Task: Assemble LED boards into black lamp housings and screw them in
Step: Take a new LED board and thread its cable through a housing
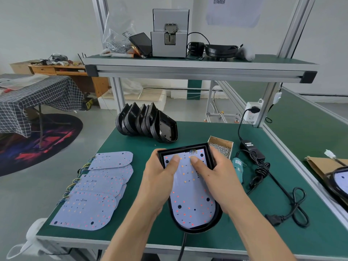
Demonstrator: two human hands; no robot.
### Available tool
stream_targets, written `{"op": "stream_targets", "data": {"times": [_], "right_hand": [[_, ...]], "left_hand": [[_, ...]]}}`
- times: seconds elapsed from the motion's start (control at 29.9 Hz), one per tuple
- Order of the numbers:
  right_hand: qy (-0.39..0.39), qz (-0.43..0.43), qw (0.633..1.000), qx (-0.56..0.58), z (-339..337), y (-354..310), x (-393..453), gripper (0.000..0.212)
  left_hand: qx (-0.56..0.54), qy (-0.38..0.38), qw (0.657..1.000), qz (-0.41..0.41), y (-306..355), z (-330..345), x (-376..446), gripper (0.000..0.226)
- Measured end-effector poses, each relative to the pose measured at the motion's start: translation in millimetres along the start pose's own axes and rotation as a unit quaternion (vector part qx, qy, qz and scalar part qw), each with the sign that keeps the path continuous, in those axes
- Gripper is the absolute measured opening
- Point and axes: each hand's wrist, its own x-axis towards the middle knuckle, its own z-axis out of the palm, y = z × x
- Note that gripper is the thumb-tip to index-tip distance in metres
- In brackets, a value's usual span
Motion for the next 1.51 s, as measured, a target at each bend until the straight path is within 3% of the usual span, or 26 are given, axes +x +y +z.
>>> {"op": "stream_targets", "data": {"times": [0.1, 0.3, 0.54, 0.77, 0.9, 1.11, 1.51], "right_hand": [[0.014, 0.011, 1.0, 0.015, -1.4, -0.5, 1.2, 0.016], [0.046, 0.019, 0.999, 0.011, 2.6, 1.9, 0.8, 0.02], [0.044, 0.03, 0.998, 0.028, 4.5, 4.1, -0.2, 0.028], [0.023, -0.012, 0.999, -0.033, 2.0, 3.2, 0.3, 0.017], [0.018, -0.02, 0.999, -0.042, -0.4, 0.5, 1.4, 0.026], [0.037, -0.008, 0.999, 0.006, 0.1, -1.4, -1.0, 0.026], [0.051, -0.033, 0.998, -0.004, -0.7, -7.0, -2.5, 0.023]], "left_hand": [[-0.014, -0.018, 1.0, -0.01, 1.7, -0.3, 2.8, 0.011], [0.049, 0.064, 0.996, 0.032, -5.5, 4.8, 3.4, 0.032], [0.089, 0.05, 0.994, 0.044, -7.5, 4.0, 5.8, 0.033], [0.08, 0.085, 0.992, 0.051, -6.2, 7.1, 2.6, 0.028], [0.067, 0.076, 0.994, 0.036, -5.6, 7.5, 2.8, 0.02], [0.051, 0.046, 0.996, 0.048, -1.4, 6.3, 0.9, 0.018], [0.004, 0.026, 0.998, 0.051, 4.2, 6.4, -2.7, 0.022]]}}
